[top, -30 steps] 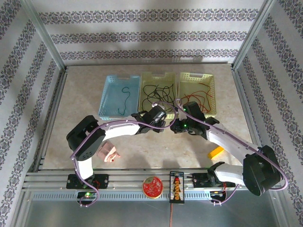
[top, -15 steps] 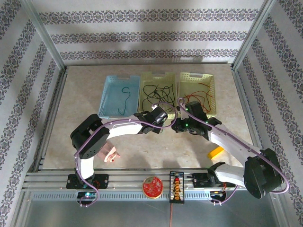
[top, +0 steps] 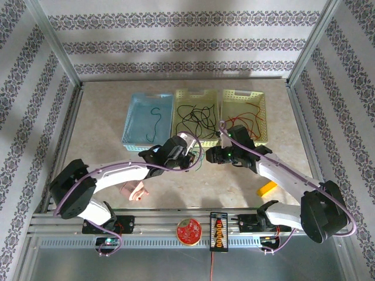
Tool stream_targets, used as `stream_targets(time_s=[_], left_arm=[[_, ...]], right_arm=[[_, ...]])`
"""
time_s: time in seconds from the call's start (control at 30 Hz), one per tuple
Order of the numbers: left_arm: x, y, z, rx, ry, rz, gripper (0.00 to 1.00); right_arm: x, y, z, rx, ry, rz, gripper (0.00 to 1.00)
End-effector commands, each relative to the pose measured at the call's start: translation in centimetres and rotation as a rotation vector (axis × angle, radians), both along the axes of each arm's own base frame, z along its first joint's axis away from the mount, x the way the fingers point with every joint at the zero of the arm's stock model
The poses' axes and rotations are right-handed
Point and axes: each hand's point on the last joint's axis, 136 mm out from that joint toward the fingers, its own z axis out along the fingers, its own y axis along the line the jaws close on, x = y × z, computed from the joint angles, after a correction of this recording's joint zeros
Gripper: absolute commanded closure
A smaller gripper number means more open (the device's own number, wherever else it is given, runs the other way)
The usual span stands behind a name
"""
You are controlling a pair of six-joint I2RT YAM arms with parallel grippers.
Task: Untangle the cables
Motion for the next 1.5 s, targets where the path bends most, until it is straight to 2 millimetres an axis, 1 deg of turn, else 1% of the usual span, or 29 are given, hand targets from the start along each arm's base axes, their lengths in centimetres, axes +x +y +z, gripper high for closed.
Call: stream_targets(time_s=[0.0, 0.1, 0.33, 0.43, 0.63, 0.73, 0.8, 0.9, 1.0, 1.1, 1.27, 1.47], left_arm=[[-1.3, -0.9, 1.0, -0.061, -0.022, -0.078, 1.0], [-1.5, -0.9, 1.5, -0.077, -0.03, -0.086, 1.0], [-1.6, -1.0, 3.1, -0.121, -0.068, -0.096, 1.0], [-1.6, -1.1, 3.4, -0.13, -0.074, -0.1, 1.0], [-1.7, -1.2, 4.0, -0.154, -0.089, -0.103, 1.0], [-1.7, -1.0, 4.6, -0.174, -0.107, -0.096, 1.0], [-1.7, -0.7, 5.0, -0.182, -0.118, -0.088, 1.0], [-1.9, -0.5, 5.0, -0.183, -0.121, -0.084, 1.0], [-1.9, -0.2, 4.6, -0.172, -0.116, -0.08, 1.0], [-1.9, -0.1, 4.3, -0.166, -0.111, -0.076, 1.0], [-1.7, -0.1, 4.6, -0.172, -0.123, -0.066, 1.0], [-1.0, 0.6, 4.9, -0.15, -0.156, -0.022, 1.0]], right_arm=[[0.5, 1.6, 1.3, 0.067, -0.009, 0.047, 0.6], [0.4, 2.3, 1.3, 0.07, -0.006, 0.075, 0.59], [1.2, 2.5, 0.4, 0.062, 0.006, 0.045, 0.59], [1.7, 2.7, 0.2, 0.071, 0.01, 0.035, 0.57], [2.5, 2.1, -0.7, 0.06, 0.027, -0.011, 0.56], [2.8, 2.0, -0.8, 0.087, 0.041, -0.033, 0.56], [3.1, 2.0, -0.5, 0.128, 0.044, -0.05, 0.56], [3.3, 2.5, 0.7, 0.227, 0.035, -0.037, 0.55], [2.6, 3.6, 2.0, 0.298, 0.034, 0.028, 0.54], [2.0, 4.2, 2.8, 0.326, 0.03, 0.079, 0.53], [1.5, 4.2, 2.8, 0.313, 0.045, 0.098, 0.56], [0.9, 3.4, 2.6, 0.292, 0.053, 0.092, 0.58]])
